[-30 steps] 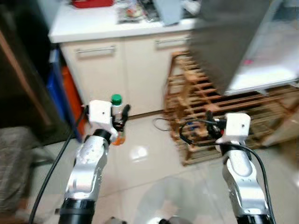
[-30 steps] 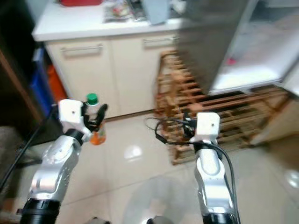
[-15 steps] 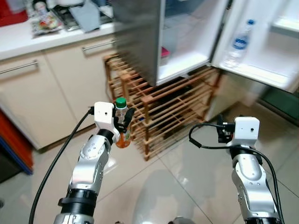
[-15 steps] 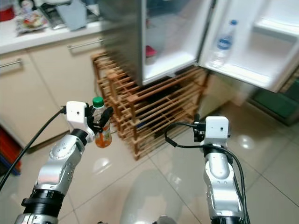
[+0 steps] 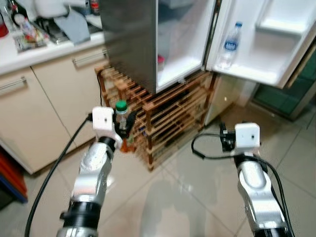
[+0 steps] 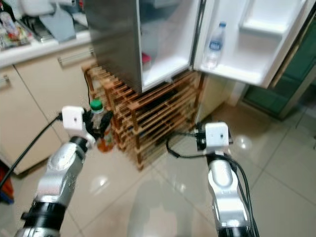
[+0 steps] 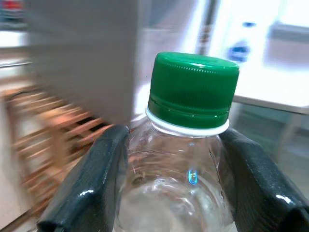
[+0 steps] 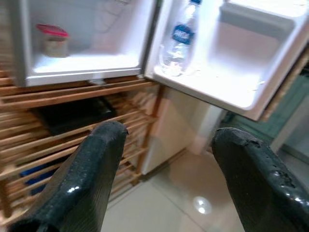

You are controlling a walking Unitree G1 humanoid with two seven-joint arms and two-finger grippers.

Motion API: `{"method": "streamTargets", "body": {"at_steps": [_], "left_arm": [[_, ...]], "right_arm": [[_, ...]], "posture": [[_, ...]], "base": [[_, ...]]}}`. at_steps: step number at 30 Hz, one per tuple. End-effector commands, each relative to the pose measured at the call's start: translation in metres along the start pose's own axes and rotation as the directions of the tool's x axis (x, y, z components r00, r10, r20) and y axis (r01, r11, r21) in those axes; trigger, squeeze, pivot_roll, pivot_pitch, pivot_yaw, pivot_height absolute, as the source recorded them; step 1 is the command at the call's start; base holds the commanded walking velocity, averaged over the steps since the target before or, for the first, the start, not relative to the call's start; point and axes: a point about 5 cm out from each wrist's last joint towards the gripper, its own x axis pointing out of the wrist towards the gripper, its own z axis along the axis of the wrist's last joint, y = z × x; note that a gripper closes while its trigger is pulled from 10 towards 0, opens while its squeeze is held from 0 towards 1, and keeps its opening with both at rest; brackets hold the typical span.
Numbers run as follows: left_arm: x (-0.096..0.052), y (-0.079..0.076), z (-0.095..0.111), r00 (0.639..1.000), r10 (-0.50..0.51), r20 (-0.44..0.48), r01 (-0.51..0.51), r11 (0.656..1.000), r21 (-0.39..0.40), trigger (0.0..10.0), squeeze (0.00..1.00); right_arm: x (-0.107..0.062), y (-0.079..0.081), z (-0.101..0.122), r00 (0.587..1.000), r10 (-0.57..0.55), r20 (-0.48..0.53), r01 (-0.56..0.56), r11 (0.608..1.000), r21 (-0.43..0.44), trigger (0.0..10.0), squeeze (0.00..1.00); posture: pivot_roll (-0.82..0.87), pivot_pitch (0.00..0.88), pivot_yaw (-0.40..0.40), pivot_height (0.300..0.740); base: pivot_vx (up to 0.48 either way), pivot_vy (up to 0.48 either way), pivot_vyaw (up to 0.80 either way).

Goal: Restocking fridge

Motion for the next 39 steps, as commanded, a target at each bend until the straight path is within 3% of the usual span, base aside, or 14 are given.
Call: {"method": "streamTargets", "body": {"at_steps": [1, 14, 39], "left_arm": [[0.004, -0.006, 0.015, 0.997, -0.049, 0.066, 0.048, 0.999, 0.016, 10.0, 0.00], [0.013, -0.015, 0.012, 0.994, -0.094, 0.063, 0.092, 0.995, 0.022, 10.0, 0.00], [0.035, -0.041, 0.024, 0.976, -0.178, 0.123, 0.177, 0.984, 0.012, 10.0, 0.00]], "right_arm": [[0.003, 0.001, 0.004, 1.000, -0.004, 0.023, 0.004, 1.000, 0.014, 10.0, 0.10], [0.005, -0.005, 0.003, 0.999, -0.024, 0.039, 0.023, 1.000, 0.008, 10.0, 0.15], [0.009, -0.004, 0.008, 0.997, -0.043, 0.064, 0.045, 0.999, -0.025, 10.0, 0.13]], "posture": [[-0.12, 0.000, 0.035, 0.740], [-0.15, 0.000, 0.045, 0.740], [-0.19, 0.000, 0.061, 0.740]], "base": [[0.480, 0.000, -0.75], [0.480, 0.000, -0.73], [0.480, 0.000, -0.15]]}}
